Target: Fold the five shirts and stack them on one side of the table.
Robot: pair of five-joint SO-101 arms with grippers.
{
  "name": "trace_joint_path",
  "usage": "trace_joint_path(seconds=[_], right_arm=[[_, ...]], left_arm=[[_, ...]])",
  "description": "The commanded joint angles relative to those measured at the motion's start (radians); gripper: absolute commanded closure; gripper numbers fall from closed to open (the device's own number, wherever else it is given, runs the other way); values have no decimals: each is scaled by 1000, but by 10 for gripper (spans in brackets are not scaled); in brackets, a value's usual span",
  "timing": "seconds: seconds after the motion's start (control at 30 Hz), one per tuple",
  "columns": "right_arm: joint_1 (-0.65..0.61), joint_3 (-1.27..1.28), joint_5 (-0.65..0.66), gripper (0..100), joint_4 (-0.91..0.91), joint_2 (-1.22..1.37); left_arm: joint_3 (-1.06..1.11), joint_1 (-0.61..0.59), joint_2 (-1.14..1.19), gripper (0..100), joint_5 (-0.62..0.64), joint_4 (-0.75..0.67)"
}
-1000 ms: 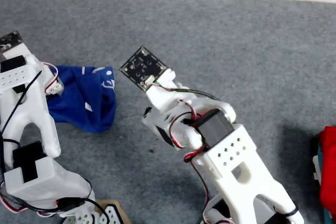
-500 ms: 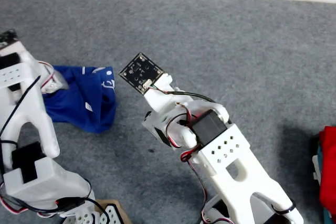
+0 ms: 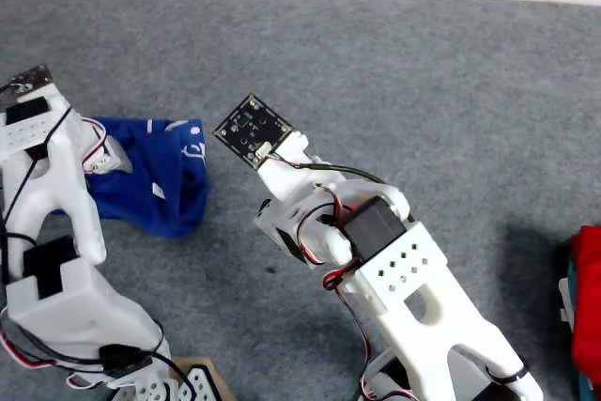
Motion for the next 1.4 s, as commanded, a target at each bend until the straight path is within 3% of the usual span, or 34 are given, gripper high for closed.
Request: trace_joint_path(seconds=[0.0, 0.27, 0.5, 0.93, 1.37], right_arm=[[7, -5, -9, 849, -21, -27], [7, -5, -9, 849, -21, -25], [7, -5, -9, 849, -21, -25], [7, -5, -9, 849, -22, -25], [7, -7, -11, 849, -22, -25]], left_arm=[[-15, 19, -5, 765, -9, -63], [-16, -24, -7, 771, -5, -75], [-51, -99, 2, 906, -9, -87], [-53, -173, -5, 909, -6, -98], [-56, -338, 1, 909, -9, -98]])
